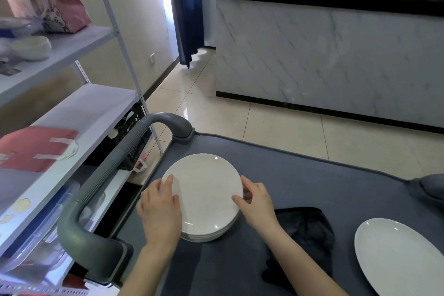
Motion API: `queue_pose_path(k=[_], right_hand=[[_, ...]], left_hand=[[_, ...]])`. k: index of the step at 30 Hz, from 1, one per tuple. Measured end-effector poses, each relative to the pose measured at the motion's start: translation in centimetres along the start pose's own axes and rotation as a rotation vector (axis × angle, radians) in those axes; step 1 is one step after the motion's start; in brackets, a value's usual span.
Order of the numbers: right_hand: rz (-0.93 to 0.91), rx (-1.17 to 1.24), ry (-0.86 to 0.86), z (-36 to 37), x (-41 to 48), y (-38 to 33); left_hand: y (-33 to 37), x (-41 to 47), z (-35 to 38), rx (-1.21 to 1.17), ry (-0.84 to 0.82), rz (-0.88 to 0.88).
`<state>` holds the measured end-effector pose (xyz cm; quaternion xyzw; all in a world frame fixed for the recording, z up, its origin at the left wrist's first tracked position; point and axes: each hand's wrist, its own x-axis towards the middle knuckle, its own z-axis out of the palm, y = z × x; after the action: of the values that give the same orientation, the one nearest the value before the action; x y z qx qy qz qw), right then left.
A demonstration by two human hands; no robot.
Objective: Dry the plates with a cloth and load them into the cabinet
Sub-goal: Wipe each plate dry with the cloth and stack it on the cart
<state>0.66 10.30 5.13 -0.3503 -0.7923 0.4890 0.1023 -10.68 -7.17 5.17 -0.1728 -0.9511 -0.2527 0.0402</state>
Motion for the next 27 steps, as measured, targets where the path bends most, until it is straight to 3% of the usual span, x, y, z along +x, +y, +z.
queue_pose_path(k=[6,9,12,16,24,27], right_hand=[[-0.074,0.006,0.066,-5.2,-1.8,2.6],[-0.081,-0.052,0.121,-9.4,-2.9,5.0],[-0.053,-0.127,0.204,-13.9,-4.6,8.1],[0.036,-0.166,0.342,-19.2,-7.9,12.8],[0.267,-0.256,0.504,-26.8,-14.1,21.1],[0.341,-0.321,0.536,-28.2,-15.6,23.2]], left_hand=[[2.3,-0.8,-0.4,0.010,0.039,-0.002],[6.1,-2.8,0.9,-0.121,0.092,0.149],[11.0,-5.8,3.1,-0.250,0.043,0.329],[17.3,-10.7,6.2,-0.380,-0.165,0.425],[26.3,-17.8,12.1,-0.406,-0.727,0.371],[27.5,-19.5,13.8,-0.386,-0.850,0.299]])
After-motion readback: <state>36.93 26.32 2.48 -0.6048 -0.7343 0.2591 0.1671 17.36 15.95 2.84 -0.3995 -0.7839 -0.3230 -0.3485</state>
